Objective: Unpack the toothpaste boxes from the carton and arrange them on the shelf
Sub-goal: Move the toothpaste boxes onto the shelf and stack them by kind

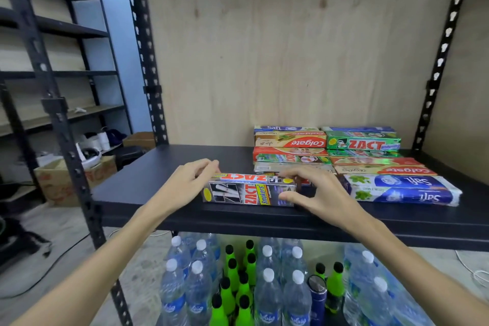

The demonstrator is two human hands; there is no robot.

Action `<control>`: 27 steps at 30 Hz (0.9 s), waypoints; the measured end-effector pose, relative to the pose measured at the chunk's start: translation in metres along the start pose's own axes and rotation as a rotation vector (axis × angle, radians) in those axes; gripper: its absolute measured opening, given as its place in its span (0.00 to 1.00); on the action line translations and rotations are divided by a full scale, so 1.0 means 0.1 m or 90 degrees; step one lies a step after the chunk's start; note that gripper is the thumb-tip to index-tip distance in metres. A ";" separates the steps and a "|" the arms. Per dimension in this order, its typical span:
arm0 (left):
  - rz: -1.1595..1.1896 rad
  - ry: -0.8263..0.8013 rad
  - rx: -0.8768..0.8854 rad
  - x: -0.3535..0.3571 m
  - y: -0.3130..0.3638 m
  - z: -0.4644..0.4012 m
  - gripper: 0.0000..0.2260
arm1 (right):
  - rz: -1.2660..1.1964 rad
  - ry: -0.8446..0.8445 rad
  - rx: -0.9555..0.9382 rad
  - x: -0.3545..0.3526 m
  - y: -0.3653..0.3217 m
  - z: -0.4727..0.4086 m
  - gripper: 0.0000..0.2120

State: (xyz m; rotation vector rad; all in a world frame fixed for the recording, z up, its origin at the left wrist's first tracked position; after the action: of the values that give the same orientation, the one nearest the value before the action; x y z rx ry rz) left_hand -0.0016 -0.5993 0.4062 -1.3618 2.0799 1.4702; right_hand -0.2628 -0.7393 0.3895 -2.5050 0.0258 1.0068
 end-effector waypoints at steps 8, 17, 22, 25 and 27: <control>0.175 -0.049 -0.021 -0.10 -0.27 0.10 0.09 | 0.000 -0.003 0.040 0.19 -0.15 -0.18 0.13; -0.050 0.038 -0.129 -0.51 -0.66 0.10 0.17 | 0.073 -0.040 0.001 0.60 -0.36 -0.37 0.31; 0.030 -0.039 -0.100 -0.63 -0.83 0.14 0.22 | 0.205 -0.058 -0.037 0.78 -0.45 -0.59 0.34; -0.075 -0.059 -0.073 -0.65 -0.98 0.04 0.27 | 0.279 -0.084 -0.033 0.92 -0.54 -0.83 0.33; -0.115 -0.028 -0.082 -0.67 -1.10 -0.12 0.30 | 0.323 -0.094 -0.001 1.05 -0.53 -1.01 0.30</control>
State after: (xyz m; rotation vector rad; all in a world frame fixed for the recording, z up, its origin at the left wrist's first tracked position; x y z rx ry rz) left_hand 0.1252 -0.5785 0.3888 -1.5059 1.8094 1.5648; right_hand -0.1102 -0.7171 0.4055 -2.4697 0.6422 1.3798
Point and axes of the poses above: each hand's wrist, its own z-axis away from the middle knuckle, its own x-axis out of the palm, y = z × x, the point moved 4 cm from there along -z, towards the middle knuckle, and after that the axes turned 3 degrees about y, right-handed, at the moved point
